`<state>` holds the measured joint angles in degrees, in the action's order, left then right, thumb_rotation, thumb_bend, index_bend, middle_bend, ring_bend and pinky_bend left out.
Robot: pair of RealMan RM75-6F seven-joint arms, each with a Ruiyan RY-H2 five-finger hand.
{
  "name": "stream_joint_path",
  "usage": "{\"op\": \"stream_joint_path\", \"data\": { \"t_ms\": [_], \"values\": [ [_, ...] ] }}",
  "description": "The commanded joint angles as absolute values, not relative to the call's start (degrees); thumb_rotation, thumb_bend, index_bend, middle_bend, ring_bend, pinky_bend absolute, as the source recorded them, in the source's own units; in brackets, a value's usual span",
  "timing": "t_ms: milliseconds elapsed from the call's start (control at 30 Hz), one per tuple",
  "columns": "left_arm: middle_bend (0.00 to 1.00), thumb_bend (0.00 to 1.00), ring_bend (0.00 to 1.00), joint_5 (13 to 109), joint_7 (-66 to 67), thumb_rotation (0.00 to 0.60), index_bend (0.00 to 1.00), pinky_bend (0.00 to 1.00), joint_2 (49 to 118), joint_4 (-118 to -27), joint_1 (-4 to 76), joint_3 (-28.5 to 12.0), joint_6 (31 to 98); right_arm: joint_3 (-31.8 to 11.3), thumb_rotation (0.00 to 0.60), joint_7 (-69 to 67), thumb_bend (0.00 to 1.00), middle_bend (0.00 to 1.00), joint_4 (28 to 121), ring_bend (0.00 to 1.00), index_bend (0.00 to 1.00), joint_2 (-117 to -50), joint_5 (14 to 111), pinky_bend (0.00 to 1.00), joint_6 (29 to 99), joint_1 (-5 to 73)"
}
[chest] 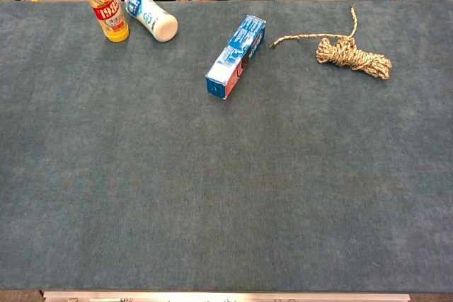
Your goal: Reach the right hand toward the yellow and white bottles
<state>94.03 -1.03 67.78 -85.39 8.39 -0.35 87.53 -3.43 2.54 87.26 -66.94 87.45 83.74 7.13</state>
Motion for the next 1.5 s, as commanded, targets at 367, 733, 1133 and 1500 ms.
{"op": "stream_joint_path", "data": {
  "t_ms": [367,733,1133,1500],
  "values": [
    [0.82,0.60,0.87,107.0,-24.0,0.600,0.00,0.81,73.2,-79.5,19.1,2.3,84.1,-3.5,0.600,2.8,0.23,0.48,87.4,0.43,0.11,-66.8,87.1,0.45,83.6,7.0],
    [0.93,0.69,1.00,112.8,-35.0,0.600,0.00,1.00,78.9,-79.7,24.8,4.5,86.4,-3.3,0.600,3.4,0.23,0.50,87.8,0.47,0.11,-66.8,86.4,0.45,83.0,6.9],
    [0.94,0.72,1.00,114.6,-36.5,0.600,0.00,1.00,81.0,-80.0,27.6,6.0,86.2,-3.3,0.600,3.5,0.23,0.51,87.8,0.49,0.11,-66.5,85.8,0.45,83.0,6.5],
    [0.95,0.73,1.00,111.6,-40.1,0.600,0.00,1.00,82.5,-80.3,27.8,6.2,88.4,-3.5,0.600,3.4,0.23,0.51,87.7,0.50,0.11,-66.5,85.6,0.45,82.8,6.6]
  ]
}}
